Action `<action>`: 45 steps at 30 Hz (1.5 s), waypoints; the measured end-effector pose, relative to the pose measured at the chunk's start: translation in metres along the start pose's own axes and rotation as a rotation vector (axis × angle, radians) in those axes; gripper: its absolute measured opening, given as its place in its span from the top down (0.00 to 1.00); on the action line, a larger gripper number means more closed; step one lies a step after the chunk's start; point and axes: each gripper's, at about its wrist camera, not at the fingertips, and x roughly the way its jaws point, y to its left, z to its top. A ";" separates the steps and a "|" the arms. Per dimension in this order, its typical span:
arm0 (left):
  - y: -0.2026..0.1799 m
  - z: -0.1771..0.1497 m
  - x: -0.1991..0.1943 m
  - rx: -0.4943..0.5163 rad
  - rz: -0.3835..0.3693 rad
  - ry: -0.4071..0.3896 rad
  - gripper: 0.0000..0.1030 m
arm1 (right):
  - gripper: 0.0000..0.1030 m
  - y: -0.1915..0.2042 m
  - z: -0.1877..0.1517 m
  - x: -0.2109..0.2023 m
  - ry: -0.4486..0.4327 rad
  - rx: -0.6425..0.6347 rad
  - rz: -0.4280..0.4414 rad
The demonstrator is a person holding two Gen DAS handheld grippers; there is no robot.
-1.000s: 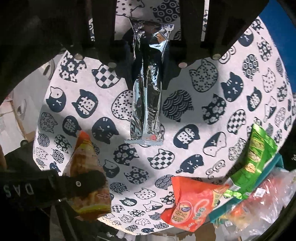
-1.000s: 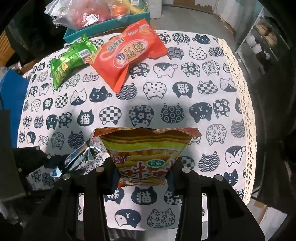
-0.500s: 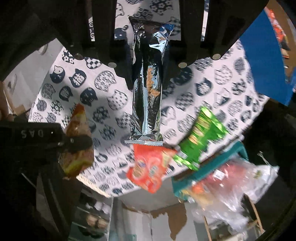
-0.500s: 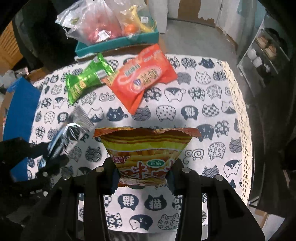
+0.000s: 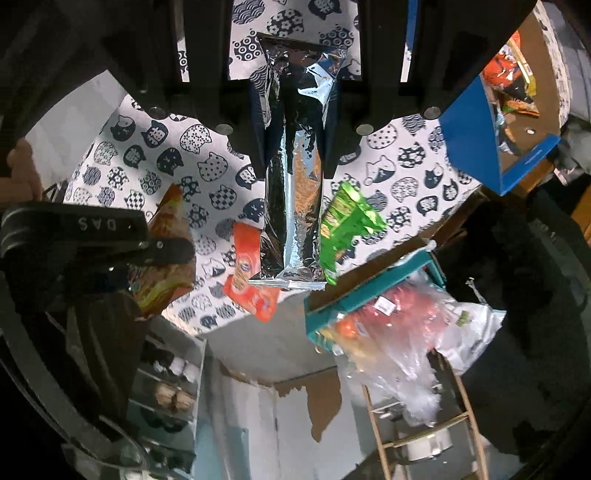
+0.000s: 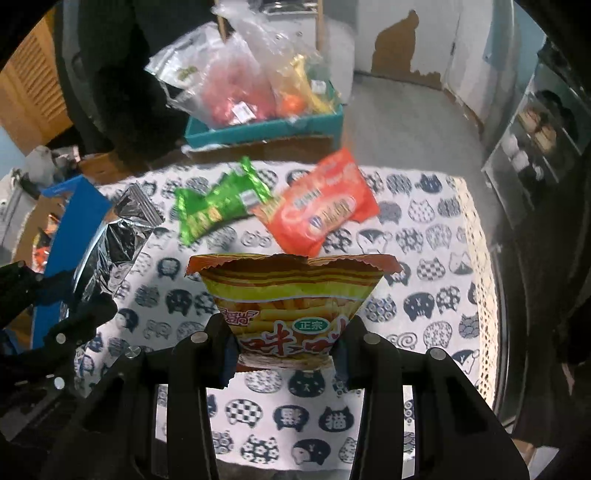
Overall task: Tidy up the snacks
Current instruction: 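Carry the chip bag and foil bar over the box and release both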
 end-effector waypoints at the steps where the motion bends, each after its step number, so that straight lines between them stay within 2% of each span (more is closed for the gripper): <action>1: 0.002 0.000 -0.003 -0.006 0.000 -0.005 0.73 | 0.62 0.004 0.002 -0.003 -0.007 -0.006 0.005; 12: 0.047 -0.006 -0.037 -0.107 0.032 -0.040 0.73 | 0.62 0.059 0.018 -0.018 -0.049 -0.091 0.049; 24: 0.110 -0.029 -0.062 -0.231 0.094 -0.065 0.73 | 0.62 0.136 0.041 -0.022 -0.072 -0.197 0.098; 45: 0.221 -0.099 -0.101 -0.440 0.210 -0.084 0.73 | 0.62 0.276 0.063 -0.001 -0.038 -0.369 0.200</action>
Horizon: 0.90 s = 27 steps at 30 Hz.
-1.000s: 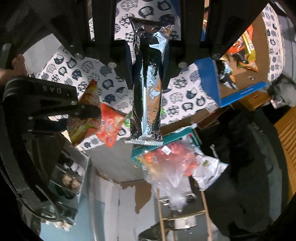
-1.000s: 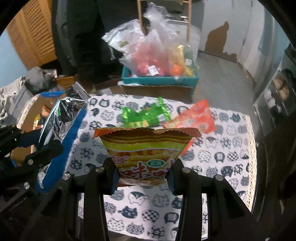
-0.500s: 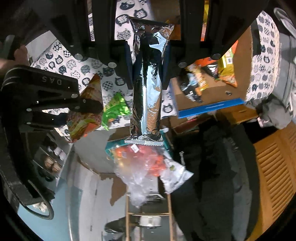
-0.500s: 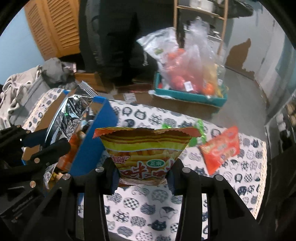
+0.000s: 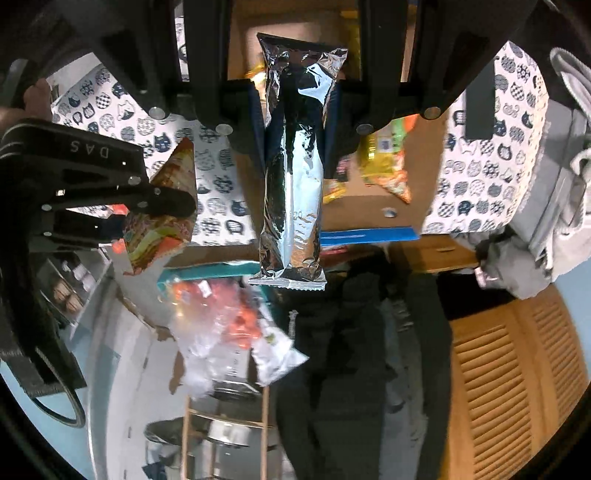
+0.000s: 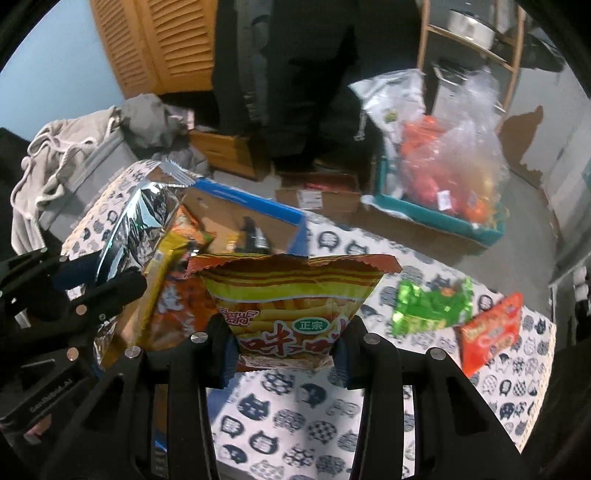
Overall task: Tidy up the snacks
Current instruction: 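Carry the chip bag and foil bar over the box and release both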
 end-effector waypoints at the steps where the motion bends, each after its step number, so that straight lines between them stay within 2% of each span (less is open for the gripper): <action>1: 0.007 -0.001 0.000 -0.011 0.011 0.001 0.73 | 0.62 0.005 0.002 0.003 0.005 -0.006 0.005; 12: 0.050 -0.014 0.004 -0.075 0.055 0.015 0.73 | 0.62 0.045 0.018 0.035 0.071 -0.055 0.042; 18: 0.064 -0.024 0.022 -0.093 0.077 0.063 0.73 | 0.61 0.056 0.018 0.051 0.116 -0.075 0.050; 22: 0.069 -0.028 0.028 -0.113 0.062 0.087 0.72 | 0.61 0.061 0.017 0.057 0.137 -0.079 0.057; 23: 0.069 -0.028 0.028 -0.118 0.060 0.088 0.67 | 0.60 0.061 0.017 0.058 0.139 -0.076 0.064; 24: 0.069 -0.028 0.029 -0.121 0.064 0.090 0.55 | 0.58 0.062 0.018 0.058 0.139 -0.075 0.067; 26: 0.069 -0.027 0.028 -0.119 0.079 0.086 0.38 | 0.46 0.062 0.019 0.056 0.131 -0.075 0.070; 27: 0.068 -0.027 0.027 -0.117 0.087 0.077 0.36 | 0.40 0.062 0.019 0.054 0.119 -0.074 0.069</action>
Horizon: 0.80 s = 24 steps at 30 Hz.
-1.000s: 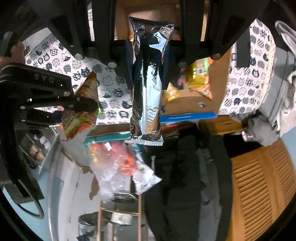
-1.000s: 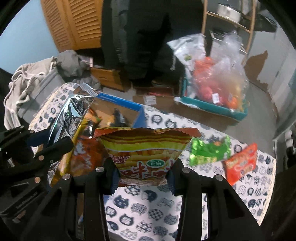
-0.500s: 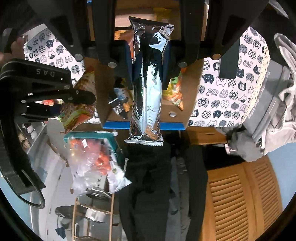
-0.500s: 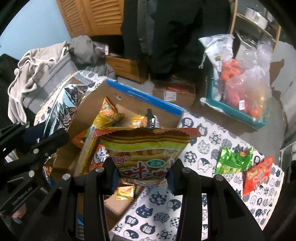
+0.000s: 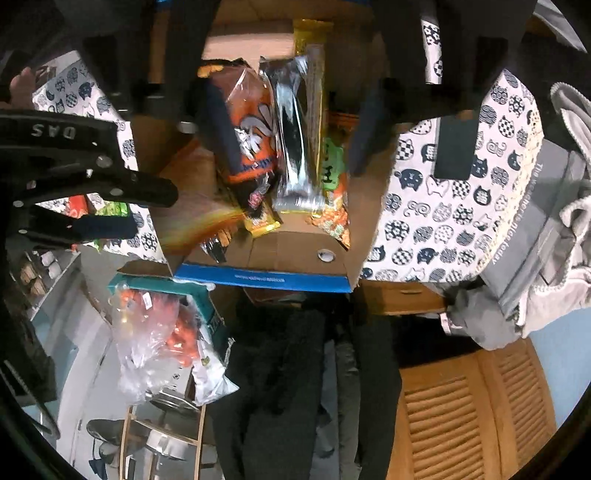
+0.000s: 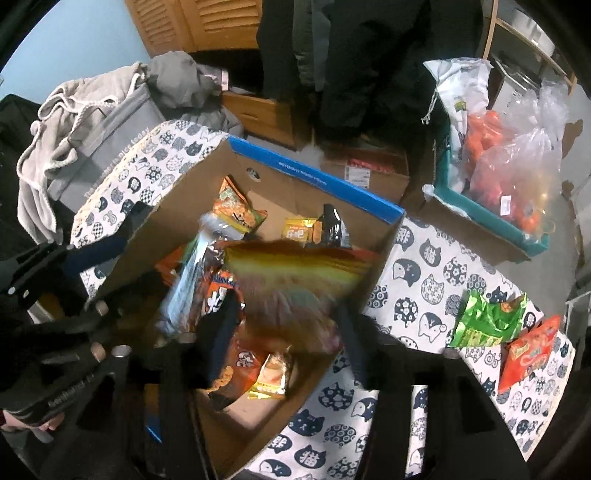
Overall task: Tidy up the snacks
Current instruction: 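Carry the chip bag and foil bar over the box and release both, then move both tools back toward the green and red packets on the table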
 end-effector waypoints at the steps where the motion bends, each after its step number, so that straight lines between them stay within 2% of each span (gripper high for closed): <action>1: -0.002 0.000 -0.002 0.005 0.007 -0.013 0.36 | 0.37 0.000 0.000 -0.001 -0.008 0.002 -0.003; 5: -0.008 0.004 -0.007 0.021 0.006 -0.028 0.34 | 0.34 -0.007 -0.001 -0.011 -0.035 0.023 -0.014; 9: -0.018 0.007 -0.011 0.034 -0.012 -0.039 0.30 | 0.27 -0.021 -0.007 -0.019 -0.053 0.061 -0.034; 18: -0.059 0.013 -0.015 0.103 -0.047 -0.049 0.28 | 0.25 -0.075 -0.034 -0.033 -0.046 0.172 -0.119; 24: -0.091 0.016 -0.020 0.159 -0.069 -0.068 0.26 | 0.24 -0.109 -0.056 -0.045 -0.053 0.243 -0.139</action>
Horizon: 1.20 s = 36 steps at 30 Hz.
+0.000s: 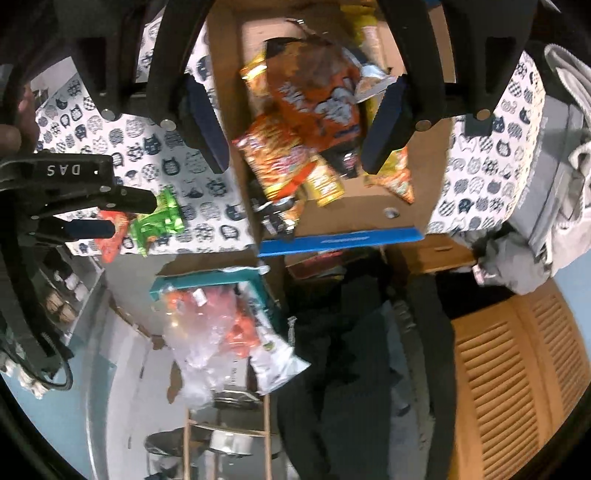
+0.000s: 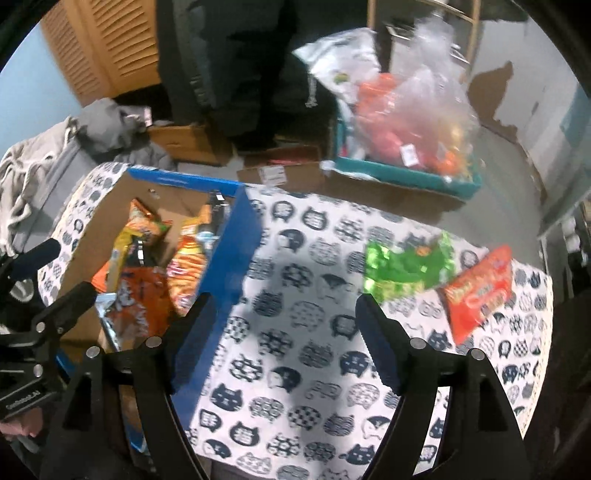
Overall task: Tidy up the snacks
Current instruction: 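Move both tools back toward the green and red packets on the table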
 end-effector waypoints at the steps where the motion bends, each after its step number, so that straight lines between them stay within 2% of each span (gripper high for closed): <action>1: -0.007 0.002 0.000 0.013 -0.005 -0.006 0.25 | 0.24 -0.006 -0.002 -0.002 -0.004 0.008 -0.004; 5: -0.029 0.008 0.001 0.053 -0.008 -0.016 0.23 | 0.22 -0.030 -0.010 -0.007 -0.006 0.040 -0.040; 13: -0.077 0.020 0.015 0.108 -0.067 -0.001 0.23 | 0.22 -0.090 -0.034 -0.013 -0.001 0.137 -0.100; 22: -0.141 0.043 0.041 0.286 -0.071 -0.008 0.23 | 0.21 -0.169 -0.061 -0.007 0.037 0.283 -0.143; 29: -0.175 0.055 0.074 0.311 -0.153 0.046 0.23 | 0.21 -0.216 -0.070 0.005 0.077 0.387 -0.143; 36: -0.192 0.076 0.113 0.303 -0.198 0.087 0.23 | 0.21 -0.250 -0.062 0.020 0.101 0.477 -0.150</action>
